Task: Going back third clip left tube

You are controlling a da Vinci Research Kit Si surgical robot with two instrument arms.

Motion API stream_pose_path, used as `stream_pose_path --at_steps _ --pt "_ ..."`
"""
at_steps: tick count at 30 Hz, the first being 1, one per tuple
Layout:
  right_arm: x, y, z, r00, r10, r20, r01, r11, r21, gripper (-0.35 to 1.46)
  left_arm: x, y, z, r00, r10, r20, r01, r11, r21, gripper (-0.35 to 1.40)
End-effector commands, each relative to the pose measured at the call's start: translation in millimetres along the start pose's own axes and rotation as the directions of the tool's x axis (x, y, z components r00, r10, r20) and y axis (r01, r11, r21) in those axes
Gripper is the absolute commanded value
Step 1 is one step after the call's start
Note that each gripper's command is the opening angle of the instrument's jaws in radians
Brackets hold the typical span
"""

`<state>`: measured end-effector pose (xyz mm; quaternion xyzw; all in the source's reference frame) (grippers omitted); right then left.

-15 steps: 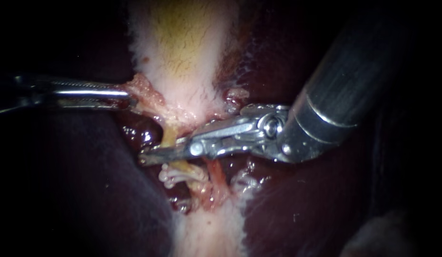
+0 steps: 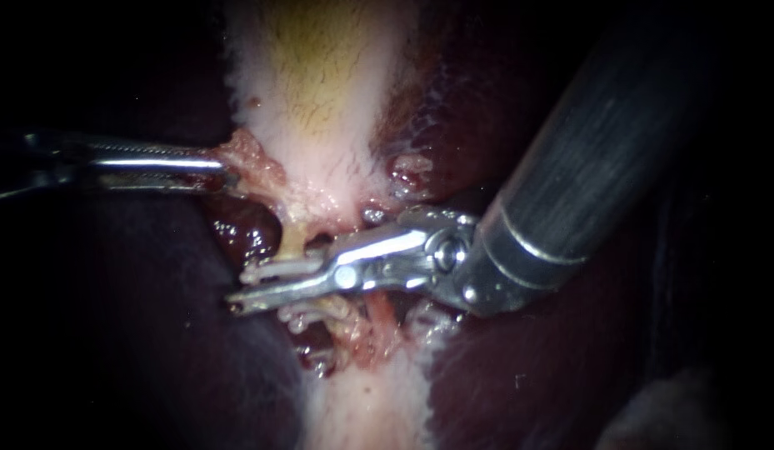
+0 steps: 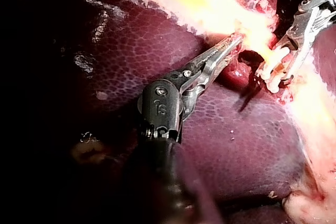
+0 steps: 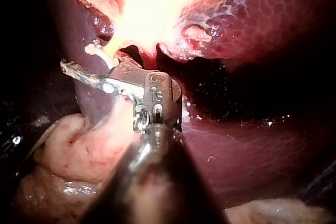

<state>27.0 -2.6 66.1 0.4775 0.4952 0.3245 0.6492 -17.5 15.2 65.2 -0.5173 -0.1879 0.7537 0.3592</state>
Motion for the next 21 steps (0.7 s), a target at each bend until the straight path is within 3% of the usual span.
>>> stream_pose_path --at_steps 1,7,12,21 --pt "-0.2 0.4 -0.2 1.0 -0.025 0.009 0.025 1.0 -0.01 0.46 0.0 0.0 0.0 1.0 0.0 0.0 0.0 1.0 0.0 -0.35" --pt "-0.8 2.7 -0.6 0.987 -0.157 0.046 0.161 0.982 -0.095 0.48 -0.1 0.1 0.1 1.0 0.001 0.0 -0.001 1.0 0.001 -0.35" --pt "-0.9 4.5 -1.5 0.971 -0.239 0.026 0.24 0.954 -0.182 0.5 -0.1 0.1 0.1 1.0 0.001 0.0 -0.001 1.0 0.001 -0.35" --pt "-1.6 5.3 -4.8 0.951 -0.309 0.014 0.303 0.92 -0.25 0.5 -0.2 0.1 0.1 1.0 0.001 0.0 -0.001 1.0 0.002 -0.35"
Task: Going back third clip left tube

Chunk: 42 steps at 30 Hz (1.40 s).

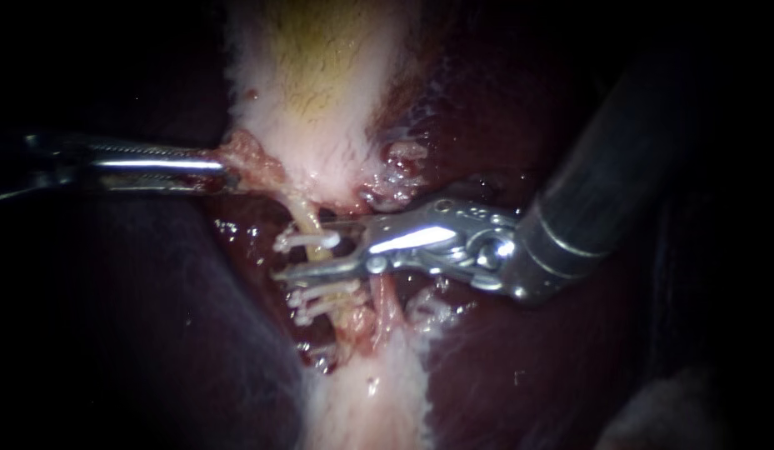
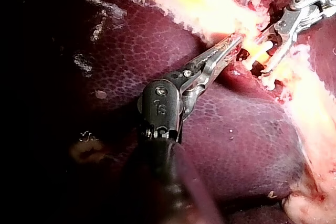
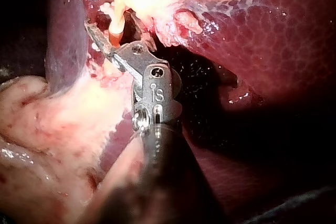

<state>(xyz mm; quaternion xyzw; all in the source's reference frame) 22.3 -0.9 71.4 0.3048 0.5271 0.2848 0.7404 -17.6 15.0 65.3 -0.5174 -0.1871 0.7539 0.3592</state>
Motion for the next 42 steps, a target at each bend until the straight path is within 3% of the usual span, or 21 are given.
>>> stream_pose_path --at_steps 1,9,15,20,24,33,42 --pt "0.0 0.1 -0.4 1.0 -0.005 0.0 0.005 1.0 0.0 0.5 0.0 0.0 0.0 1.0 0.0 0.0 0.0 1.0 0.0 -0.35" --pt "-0.4 -0.4 -4.8 0.995 -0.102 0.006 0.102 0.995 0.016 0.5 -0.1 0.0 -0.1 1.0 0.0 0.0 0.0 1.0 0.0 -0.35" --pt "0.2 -1.2 -10.7 0.967 -0.256 0.008 0.256 0.966 0.044 0.5 -0.1 0.0 -0.1 1.0 0.001 0.0 -0.001 1.0 0.0 -0.35" --pt "0.2 -1.4 -15.3 0.943 -0.332 0.006 0.331 0.941 0.066 0.5 -0.2 -0.2 0.0 1.0 0.001 0.0 -0.001 1.0 -0.001 -0.35" --pt "0.6 -1.3 -17.9 0.935 -0.355 0.004 0.354 0.933 0.073 0.5 -0.3 -0.3 0.1 1.0 0.002 0.0 -0.002 1.0 -0.001 -0.35" --pt "1.3 -1.8 -19.3 0.931 -0.366 0.002 0.364 0.928 0.083 0.5 -0.6 -0.6 0.9 1.0 0.003 -0.001 -0.003 1.0 0.003 -0.35" --pt "1.3 -1.9 -19.3 0.931 -0.366 0.002 0.364 0.928 0.079 0.5 -2.1 -2.5 4.9 0.9999 0.011 0.002 -0.011 1.0 0.012 -0.35"
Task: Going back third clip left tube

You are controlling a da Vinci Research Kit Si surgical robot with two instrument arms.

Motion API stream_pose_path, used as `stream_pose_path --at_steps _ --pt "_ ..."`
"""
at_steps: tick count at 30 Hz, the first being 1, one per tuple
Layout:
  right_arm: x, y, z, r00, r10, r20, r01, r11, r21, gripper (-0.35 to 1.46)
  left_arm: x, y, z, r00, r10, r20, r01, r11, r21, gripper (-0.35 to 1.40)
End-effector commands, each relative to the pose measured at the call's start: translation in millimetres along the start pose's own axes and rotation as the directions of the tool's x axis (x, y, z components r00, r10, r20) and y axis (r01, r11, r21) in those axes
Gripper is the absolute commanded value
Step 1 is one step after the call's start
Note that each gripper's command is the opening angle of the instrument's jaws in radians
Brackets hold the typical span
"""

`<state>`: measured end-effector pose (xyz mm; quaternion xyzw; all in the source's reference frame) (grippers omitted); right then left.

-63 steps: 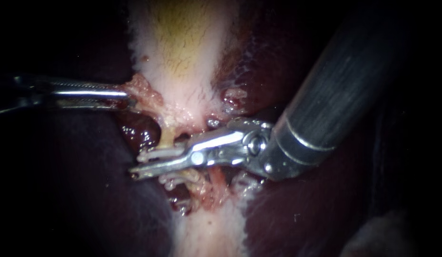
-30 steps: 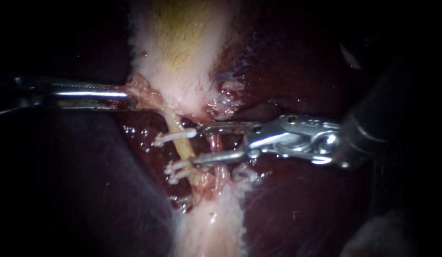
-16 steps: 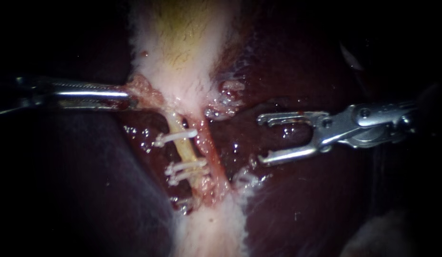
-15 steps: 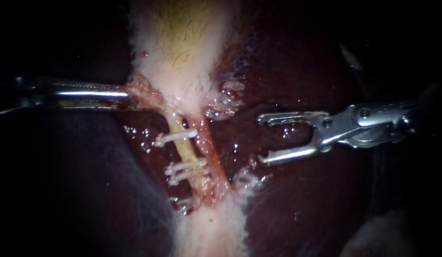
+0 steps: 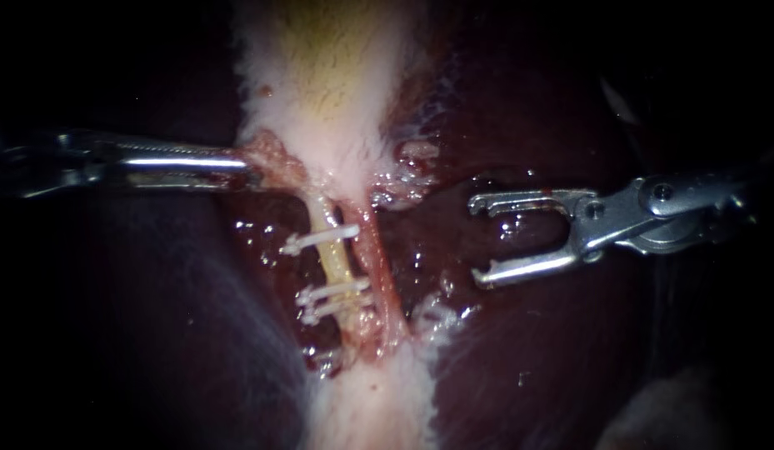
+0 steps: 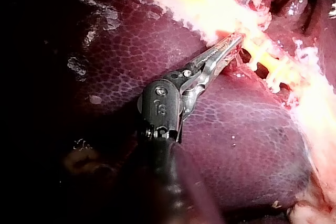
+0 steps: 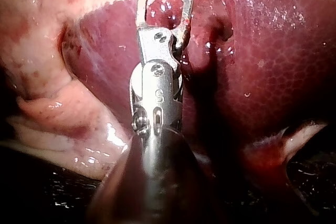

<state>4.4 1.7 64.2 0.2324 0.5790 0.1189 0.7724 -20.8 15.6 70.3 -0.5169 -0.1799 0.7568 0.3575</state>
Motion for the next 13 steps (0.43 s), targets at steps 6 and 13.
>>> stream_pose_path --at_steps 6,13 --pt "0.0 0.0 0.0 1.0 0.0 0.0 0.0 1.0 0.0 0.5 -1.3 -0.6 1.6 0.9999 0.007 0.011 -0.007 1.0 -0.001 -0.35" --pt "0.0 0.0 0.0 1.0 0.0 0.0 0.0 1.0 0.0 0.5 -1.0 -0.6 1.0 0.9999 0.006 0.012 -0.006 1.0 -0.006 -0.35"
